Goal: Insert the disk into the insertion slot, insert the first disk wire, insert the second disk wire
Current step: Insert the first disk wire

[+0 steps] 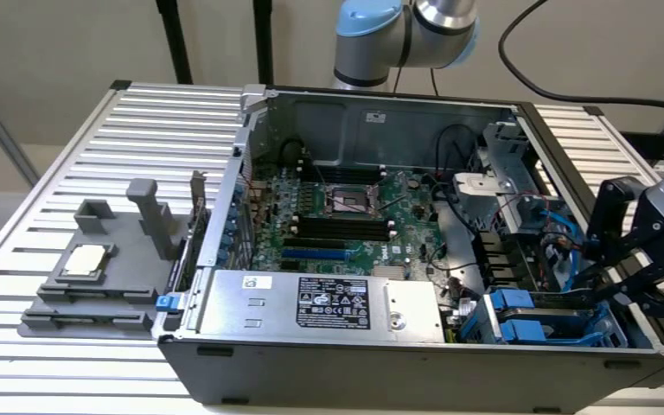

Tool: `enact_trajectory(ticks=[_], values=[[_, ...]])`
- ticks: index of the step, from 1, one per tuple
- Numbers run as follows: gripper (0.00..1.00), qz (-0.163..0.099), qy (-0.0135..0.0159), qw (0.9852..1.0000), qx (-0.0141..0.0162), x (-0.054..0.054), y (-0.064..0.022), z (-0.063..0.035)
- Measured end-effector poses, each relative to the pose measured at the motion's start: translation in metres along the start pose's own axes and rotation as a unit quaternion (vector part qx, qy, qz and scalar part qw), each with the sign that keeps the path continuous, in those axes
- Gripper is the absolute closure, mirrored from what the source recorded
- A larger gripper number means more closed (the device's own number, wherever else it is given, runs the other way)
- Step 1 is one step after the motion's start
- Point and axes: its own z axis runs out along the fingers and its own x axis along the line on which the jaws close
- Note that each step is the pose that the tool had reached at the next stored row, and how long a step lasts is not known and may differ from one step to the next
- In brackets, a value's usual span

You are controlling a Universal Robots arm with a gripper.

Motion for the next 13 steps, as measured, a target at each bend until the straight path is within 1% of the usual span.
enact_trajectory(ticks=[2, 3, 4, 5, 10, 13], values=[[0.72, -0.002, 0.0001, 1.0, -0.0003, 0.0003, 0.0, -0.0001], [0.74, -0.003, 0.0001, 1.0, -0.0005, 0.0004, 0.0001, -0.0001], [0.74, -0.004, 0.0001, 1.0, -0.0007, 0.0006, 0.0001, -0.0001], [0.82, -0.005, 0.0001, 1.0, -0.0008, 0.0006, 0.0001, -0.0001], [0.82, -0.009, 0.0003, 1.0, -0.0016, 0.0009, 0.0002, -0.0002], [0.84, -0.011, 0.0004, 0.9999, -0.0018, 0.0009, 0.0002, -0.0002]])
